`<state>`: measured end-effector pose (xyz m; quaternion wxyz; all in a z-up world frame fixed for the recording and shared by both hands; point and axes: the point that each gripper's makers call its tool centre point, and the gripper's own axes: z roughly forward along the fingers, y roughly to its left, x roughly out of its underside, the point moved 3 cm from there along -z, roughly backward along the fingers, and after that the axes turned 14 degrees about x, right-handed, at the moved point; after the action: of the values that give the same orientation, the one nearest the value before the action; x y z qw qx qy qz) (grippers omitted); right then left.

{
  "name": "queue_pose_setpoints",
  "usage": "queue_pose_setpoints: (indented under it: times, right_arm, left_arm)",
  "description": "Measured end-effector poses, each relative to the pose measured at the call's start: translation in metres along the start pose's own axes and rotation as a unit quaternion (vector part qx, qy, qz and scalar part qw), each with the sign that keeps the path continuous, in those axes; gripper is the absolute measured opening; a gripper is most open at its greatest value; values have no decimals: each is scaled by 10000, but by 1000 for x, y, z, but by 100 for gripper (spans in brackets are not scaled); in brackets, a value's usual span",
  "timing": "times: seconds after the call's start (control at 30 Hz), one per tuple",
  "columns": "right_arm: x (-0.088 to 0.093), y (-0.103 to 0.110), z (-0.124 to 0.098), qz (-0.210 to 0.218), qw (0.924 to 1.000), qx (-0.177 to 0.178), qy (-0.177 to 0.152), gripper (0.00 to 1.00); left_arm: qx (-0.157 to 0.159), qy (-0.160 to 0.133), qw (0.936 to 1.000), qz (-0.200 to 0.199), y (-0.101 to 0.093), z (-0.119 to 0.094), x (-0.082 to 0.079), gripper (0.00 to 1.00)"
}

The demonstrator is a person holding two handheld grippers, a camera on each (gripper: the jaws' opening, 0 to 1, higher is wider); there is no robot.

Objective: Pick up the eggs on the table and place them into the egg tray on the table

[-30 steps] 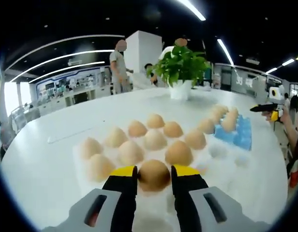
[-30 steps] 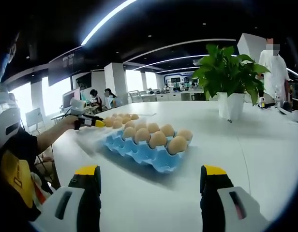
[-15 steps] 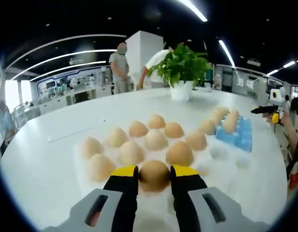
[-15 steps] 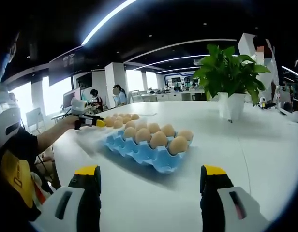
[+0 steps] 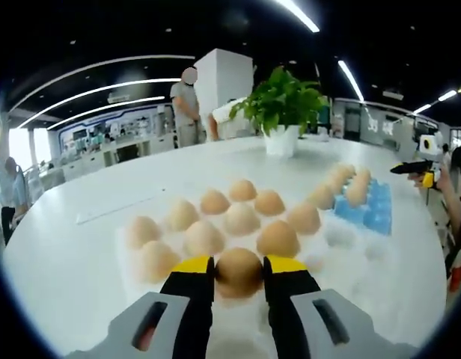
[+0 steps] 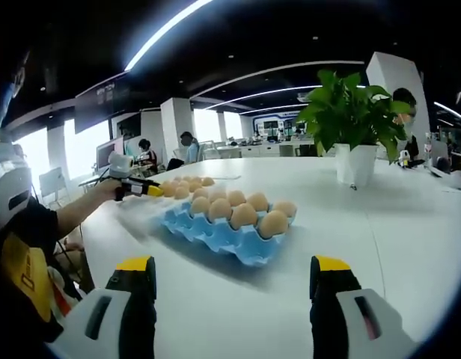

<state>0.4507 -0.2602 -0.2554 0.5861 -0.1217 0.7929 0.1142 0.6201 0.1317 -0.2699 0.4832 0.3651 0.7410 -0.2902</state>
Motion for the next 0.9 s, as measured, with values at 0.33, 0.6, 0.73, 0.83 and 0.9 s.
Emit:
queue_pose_setpoints:
  times: [0.33,0.6,0.73,0.83,0.9]
  right_arm:
    - [0,0,-5,18,10000,23,-38,88]
    - [2,2,-8,37,10000,13,-59,88]
    - [2,3,-9,45,10000,14,-76,88]
    - [3,2,-11,45,10000,31,-64,88]
    - [2,1,-14,55,9999,41,-84,88]
  left_arm:
    - [19,-179,9998,-18,-2,-8,-13,25]
    - [33,-269,9996,24,-10,-14,-21,25]
    - [76,-323,9994,51,-18,-14,-25,25]
    - [133,-383,9992,44,-24,-13,-29,25]
    - [176,-416,9990,46,-27,-12,-32,25]
